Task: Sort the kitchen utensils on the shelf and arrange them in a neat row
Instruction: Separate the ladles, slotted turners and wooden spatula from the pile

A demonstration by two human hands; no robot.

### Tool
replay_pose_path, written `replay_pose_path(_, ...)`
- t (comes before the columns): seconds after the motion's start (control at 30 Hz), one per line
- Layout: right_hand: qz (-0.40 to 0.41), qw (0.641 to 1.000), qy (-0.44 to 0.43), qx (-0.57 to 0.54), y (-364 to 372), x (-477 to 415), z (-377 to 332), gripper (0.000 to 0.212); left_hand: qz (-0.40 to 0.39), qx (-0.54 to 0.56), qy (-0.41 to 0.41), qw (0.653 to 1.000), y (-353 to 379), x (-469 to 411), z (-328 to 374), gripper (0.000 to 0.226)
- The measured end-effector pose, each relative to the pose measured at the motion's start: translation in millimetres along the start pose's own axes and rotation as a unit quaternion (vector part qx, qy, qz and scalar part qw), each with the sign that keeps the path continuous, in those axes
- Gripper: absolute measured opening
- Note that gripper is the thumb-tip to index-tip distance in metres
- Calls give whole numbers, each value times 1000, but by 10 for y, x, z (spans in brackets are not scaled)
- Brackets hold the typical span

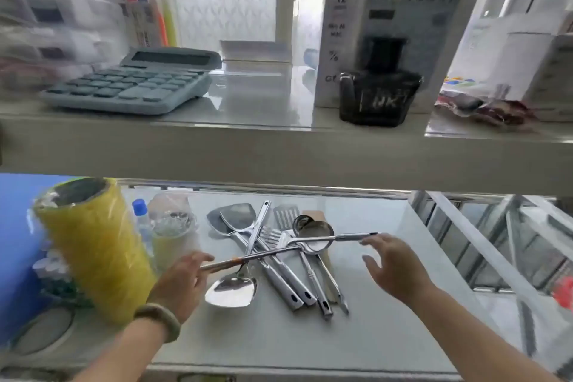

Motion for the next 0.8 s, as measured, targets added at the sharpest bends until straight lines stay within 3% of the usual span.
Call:
replay_pose_path(0.1,0,998,34,48,79,-249,22,41,-80,-67,-26,994,95,-223,-79,38)
replay_pose_path(0.27,-120,979,100,133,193,-467,141,57,-198,-129,-58,970,206,-347,-72,44)
replay_pose_path(0.47,-193,962,123,150,300,-523,205,59,-228,-156,-65,959,307,-266,15,29)
replay_pose_path(0.6,-219,954,100,177,326,-525,189,42,-243,-139,-71,957,322,-184,99,21)
replay_pose_path(0.73,-274,950,115,94,455,-429,60,29,-225,-163,-50,959,336,-136,181,27)
replay_pose_path(0.8,-255,958,121,52,543,-370,-15,26,-207,-178,-43,961,312,-125,237,23)
Point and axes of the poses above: each hand's wrist, its own x-axis away from the middle knuckle, its own y-axis out of the palm, z = x × y, the point moved 1 cm from there along -x, towards the middle knuckle, and after that the axes turned 11 degrees about -x, right-handed, at the moved point
